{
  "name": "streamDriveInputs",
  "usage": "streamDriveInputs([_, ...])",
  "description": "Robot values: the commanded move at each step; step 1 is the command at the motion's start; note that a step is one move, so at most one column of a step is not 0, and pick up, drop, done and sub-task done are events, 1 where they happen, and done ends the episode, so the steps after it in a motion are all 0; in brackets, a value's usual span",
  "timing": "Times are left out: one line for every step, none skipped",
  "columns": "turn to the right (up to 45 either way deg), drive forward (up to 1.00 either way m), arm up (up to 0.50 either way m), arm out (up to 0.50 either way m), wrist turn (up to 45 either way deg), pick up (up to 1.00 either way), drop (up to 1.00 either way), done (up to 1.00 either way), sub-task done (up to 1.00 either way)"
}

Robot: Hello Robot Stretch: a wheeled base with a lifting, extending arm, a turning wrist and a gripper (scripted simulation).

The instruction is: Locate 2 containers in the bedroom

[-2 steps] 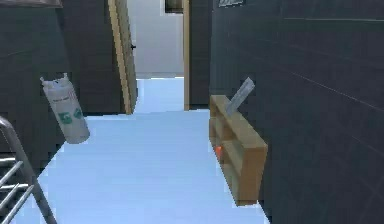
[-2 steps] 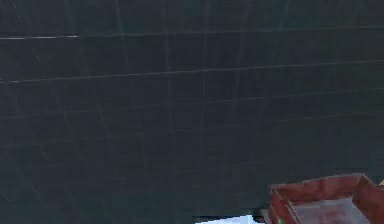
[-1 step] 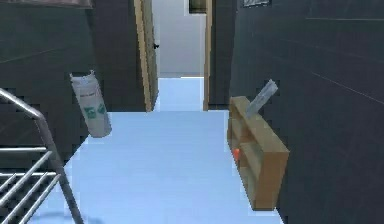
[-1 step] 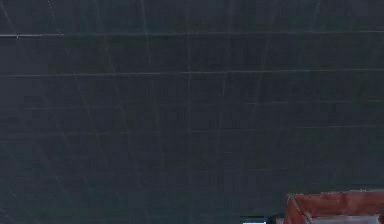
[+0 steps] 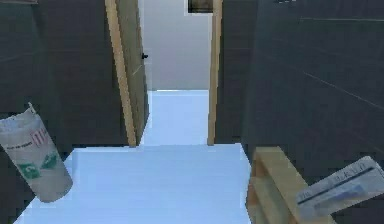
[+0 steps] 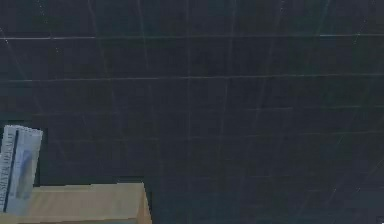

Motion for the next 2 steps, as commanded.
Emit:
streamDriveInputs([0.0,1.0,0.0,0.0,0.0,0.0,0.0,0.0,0.0])
streamDriveInputs([0.0,1.0,0.0,0.0,0.0,0.0,0.0,0.0,0.0])
